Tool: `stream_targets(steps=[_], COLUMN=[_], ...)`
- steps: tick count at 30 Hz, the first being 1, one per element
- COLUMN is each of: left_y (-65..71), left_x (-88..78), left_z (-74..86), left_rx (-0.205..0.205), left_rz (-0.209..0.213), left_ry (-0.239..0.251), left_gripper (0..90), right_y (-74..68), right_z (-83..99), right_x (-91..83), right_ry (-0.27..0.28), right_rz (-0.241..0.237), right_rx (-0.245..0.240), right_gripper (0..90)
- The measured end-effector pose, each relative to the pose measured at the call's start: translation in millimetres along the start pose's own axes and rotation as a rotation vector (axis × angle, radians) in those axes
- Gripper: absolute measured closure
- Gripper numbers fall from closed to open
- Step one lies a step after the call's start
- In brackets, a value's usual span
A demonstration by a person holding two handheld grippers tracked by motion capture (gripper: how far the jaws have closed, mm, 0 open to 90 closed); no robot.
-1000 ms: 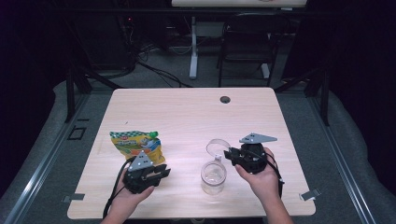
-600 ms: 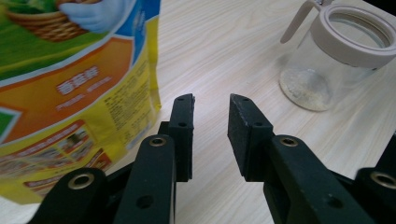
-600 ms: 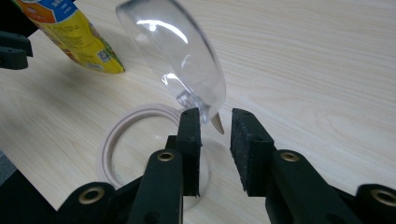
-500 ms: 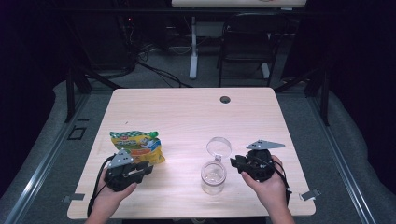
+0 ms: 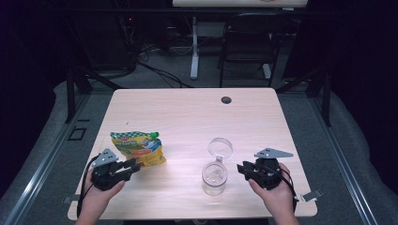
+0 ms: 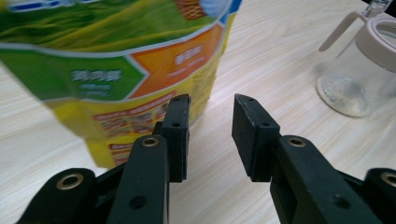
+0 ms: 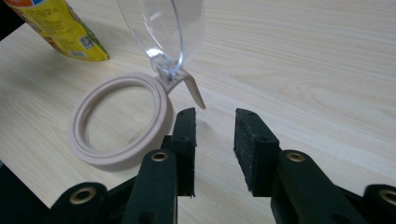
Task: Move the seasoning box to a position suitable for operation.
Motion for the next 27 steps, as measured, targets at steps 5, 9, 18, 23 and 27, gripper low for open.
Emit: stream_targets(steps=[5,9,18,23,27], left_y=[-11.0,-18.6,-33.1,-42.0,-48.6], left_x=[-1.8,-2.2,-4.3,-5.0,-5.0], left_z=[4.6,8.7,15.1,14.7,10.5], left_rx=[0.001,-0.019,-0.035,-0.032,-0.056], left_rz=[-0.006,-0.014,-0.037,-0.062,-0.059], left_ry=[0.000,-0.004,-0.014,-0.008,0.001], left_gripper=[65.7,65.4,60.7,55.5,53.6], right_y=[7.6,11.8,12.5,14.4,14.3], right_z=[12.2,19.7,31.3,30.9,31.0], right_x=[9.7,16.0,27.1,25.3,25.9], right_ry=[0.004,-0.018,-0.072,-0.056,-0.053], right_rz=[0.022,0.042,0.032,0.039,0.025], right_rx=[0.010,0.007,0.005,0.008,0.025], right_gripper=[68.9,68.9,68.9,67.4,64.8])
Point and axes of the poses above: each handheld gripper's, and its own axes: x roughly forward along the jaws, z roughly out of its underside, y roughly to its right, the point moved 6 cm from there along x, roughly forward along the jaws, and after that the axes turned 4 degrees about -z, right-handed, at the moved point
